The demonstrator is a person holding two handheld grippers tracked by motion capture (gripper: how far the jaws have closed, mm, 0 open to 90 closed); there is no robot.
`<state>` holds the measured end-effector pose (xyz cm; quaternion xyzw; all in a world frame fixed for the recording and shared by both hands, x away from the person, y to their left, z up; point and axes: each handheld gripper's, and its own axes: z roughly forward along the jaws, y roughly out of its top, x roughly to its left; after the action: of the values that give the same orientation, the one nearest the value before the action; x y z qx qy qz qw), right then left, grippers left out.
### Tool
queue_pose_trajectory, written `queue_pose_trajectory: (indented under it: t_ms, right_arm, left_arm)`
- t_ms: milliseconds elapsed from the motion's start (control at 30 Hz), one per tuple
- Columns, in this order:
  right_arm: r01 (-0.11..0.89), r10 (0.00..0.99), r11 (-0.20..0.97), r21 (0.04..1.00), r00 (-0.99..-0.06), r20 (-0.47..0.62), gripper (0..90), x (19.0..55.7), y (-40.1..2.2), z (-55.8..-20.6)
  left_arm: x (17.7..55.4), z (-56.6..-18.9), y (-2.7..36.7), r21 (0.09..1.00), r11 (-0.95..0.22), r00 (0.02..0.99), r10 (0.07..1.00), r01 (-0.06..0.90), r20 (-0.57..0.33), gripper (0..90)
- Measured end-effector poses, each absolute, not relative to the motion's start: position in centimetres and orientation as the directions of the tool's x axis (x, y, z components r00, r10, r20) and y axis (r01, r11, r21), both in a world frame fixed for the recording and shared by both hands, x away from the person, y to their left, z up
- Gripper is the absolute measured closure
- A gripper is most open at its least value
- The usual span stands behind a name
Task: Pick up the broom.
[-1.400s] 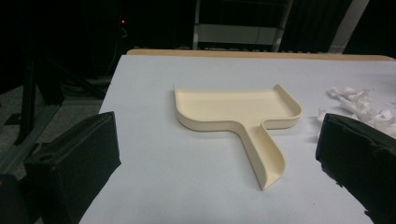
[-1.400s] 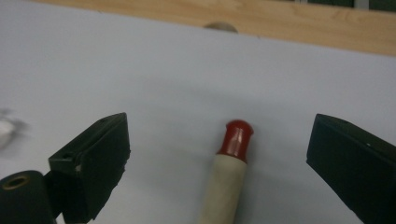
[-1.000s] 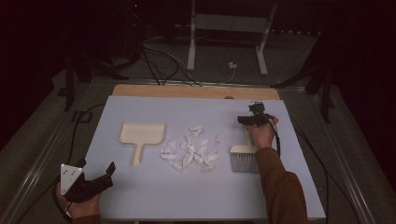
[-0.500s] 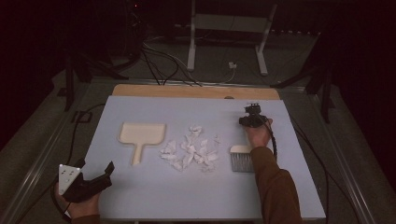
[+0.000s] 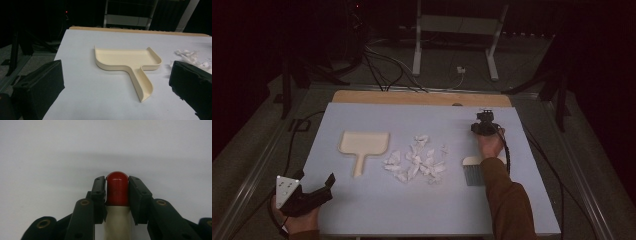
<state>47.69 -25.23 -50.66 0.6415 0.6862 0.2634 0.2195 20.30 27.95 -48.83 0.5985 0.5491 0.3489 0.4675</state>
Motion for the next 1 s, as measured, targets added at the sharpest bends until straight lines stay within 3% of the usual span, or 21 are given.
queue_pose_trajectory:
  t_ms: [533,867,1000]
  right_arm:
    - [0.647,0.980,0.022,0.762,-0.166,0.113,69.1,44.4,-26.1,-45.5]
    - [0.547,0.964,0.017,0.837,-0.230,0.131,69.3,40.5,-26.4,-41.9]
    - [0.494,0.957,0.002,0.869,-0.252,0.141,69.3,38.5,-26.8,-40.9]
  left_arm:
    - [20.8,-48.5,25.1,0.943,-0.017,0.212,0.976,0.332,-0.057,0.4]
    - [22.2,-46.8,19.9,0.958,-0.063,0.346,0.937,0.280,-0.040,0.4]
    - [23.0,-46.8,17.4,0.959,-0.015,0.418,0.902,0.282,-0.109,0.4]
